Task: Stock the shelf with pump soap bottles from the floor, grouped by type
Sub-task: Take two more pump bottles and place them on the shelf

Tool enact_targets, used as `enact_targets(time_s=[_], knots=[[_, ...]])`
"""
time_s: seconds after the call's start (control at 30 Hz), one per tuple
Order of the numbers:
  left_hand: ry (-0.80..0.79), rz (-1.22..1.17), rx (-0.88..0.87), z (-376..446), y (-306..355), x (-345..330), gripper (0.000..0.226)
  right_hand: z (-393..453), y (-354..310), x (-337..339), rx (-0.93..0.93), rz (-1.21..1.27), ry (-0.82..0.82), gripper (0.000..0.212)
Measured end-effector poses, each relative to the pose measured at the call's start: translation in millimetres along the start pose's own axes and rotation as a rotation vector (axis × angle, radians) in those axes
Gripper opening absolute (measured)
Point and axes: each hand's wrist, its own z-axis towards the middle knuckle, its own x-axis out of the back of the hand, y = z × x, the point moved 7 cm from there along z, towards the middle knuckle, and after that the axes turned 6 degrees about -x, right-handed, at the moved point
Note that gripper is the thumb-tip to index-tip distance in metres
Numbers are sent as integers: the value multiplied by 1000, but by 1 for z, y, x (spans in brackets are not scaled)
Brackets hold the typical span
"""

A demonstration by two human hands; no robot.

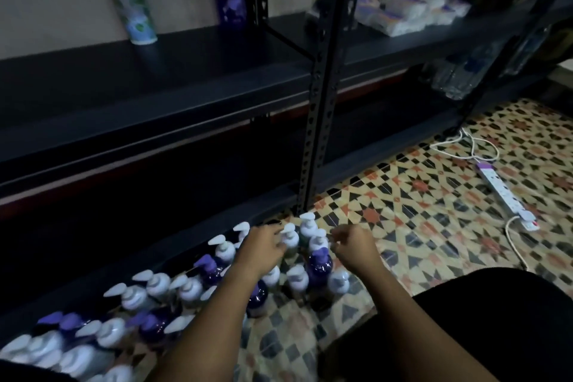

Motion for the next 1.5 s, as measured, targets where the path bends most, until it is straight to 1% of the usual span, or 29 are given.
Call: enact_targets(time_s=[0.1,0.2,0.27,0.33,0.4,0.43,0.53,0.57,0.67,0.73,0.77,0.87,1.0,1.1,1.27,1.4,1.47,1.5], knots=[[-71,65,36,10,-11,-37,37,14,49,-20,-137,-6,-52,44],[-157,67,65,22,-19,-74,49,23,89,-44,-248,-44,-139,52],[-187,60,80,30,-23,-95,54,27,105,-58,-270,-52,-177,53],[-204,61,95,38,-25,-112,52,31,116,-72,-279,-45,-217,55],[-215,70,102,46,-27,-127,53,35,123,-83,-275,-21,-219,57],[-217,89,102,51,-28,-133,54,37,126,-86,-274,2,-207,53],[-210,183,74,64,-27,-147,57,37,134,-92,-271,74,-163,24],[-209,206,63,68,-27,-151,58,36,133,-92,-259,91,-149,20],[-183,250,48,79,-27,-158,49,38,138,-98,-246,141,-102,17],[-151,262,28,84,-28,-159,43,40,146,-105,-274,183,-91,12],[-139,256,22,85,-30,-160,43,41,150,-107,-289,198,-74,17],[-135,189,16,87,-34,-161,46,41,161,-117,-355,352,-58,27],[-144,115,-13,89,-39,-163,48,42,168,-120,-368,488,-36,38],[-124,77,-51,93,-39,-165,47,40,169,-121,-387,552,-72,36],[-157,-44,-128,92,-33,-164,41,34,173,-118,-385,682,-80,29],[-181,-233,-145,90,-29,-148,45,30,161,-89,-288,694,-50,17],[-164,-364,-148,87,-20,-128,40,25,145,-62,-233,725,-50,25],[-146,-432,-151,85,-14,-115,39,21,134,-48,-209,755,-60,21]])
